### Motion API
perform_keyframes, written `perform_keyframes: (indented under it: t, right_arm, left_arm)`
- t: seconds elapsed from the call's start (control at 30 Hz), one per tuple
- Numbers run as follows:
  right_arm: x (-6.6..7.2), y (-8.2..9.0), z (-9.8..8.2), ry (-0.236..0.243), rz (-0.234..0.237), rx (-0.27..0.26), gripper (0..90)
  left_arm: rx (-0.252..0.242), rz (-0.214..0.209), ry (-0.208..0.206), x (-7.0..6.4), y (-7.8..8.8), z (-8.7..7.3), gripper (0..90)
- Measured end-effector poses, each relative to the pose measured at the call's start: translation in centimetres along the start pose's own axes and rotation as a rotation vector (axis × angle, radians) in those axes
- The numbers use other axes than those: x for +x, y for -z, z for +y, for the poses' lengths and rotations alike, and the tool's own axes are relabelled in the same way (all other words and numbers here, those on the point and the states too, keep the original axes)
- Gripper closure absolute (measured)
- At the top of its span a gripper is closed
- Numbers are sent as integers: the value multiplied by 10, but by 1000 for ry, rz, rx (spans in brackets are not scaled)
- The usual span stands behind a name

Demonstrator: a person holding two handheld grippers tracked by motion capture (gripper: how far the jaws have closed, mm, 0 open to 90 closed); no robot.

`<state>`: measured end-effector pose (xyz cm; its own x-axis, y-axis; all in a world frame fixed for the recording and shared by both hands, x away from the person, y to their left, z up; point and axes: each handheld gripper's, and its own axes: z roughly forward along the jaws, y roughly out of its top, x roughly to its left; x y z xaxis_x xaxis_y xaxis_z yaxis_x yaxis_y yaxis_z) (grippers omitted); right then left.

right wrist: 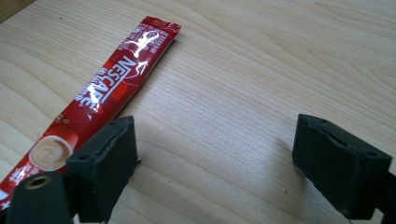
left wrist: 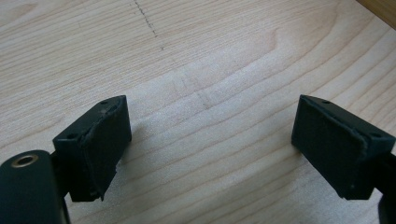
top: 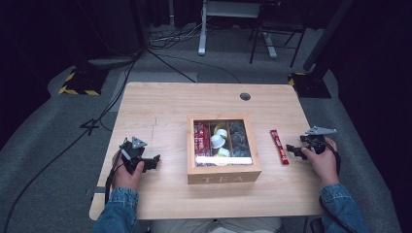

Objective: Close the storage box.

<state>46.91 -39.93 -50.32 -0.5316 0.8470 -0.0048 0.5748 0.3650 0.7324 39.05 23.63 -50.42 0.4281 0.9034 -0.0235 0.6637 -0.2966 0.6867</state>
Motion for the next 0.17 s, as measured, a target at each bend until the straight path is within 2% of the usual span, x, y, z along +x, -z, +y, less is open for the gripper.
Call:
perform_keyframes:
  t: [0.17]
  right_arm:
    - [0, 0, 0, -5, -6, 2, 122]
  left_arm:
    - [0, 16, 14, -1, 0, -1, 118]
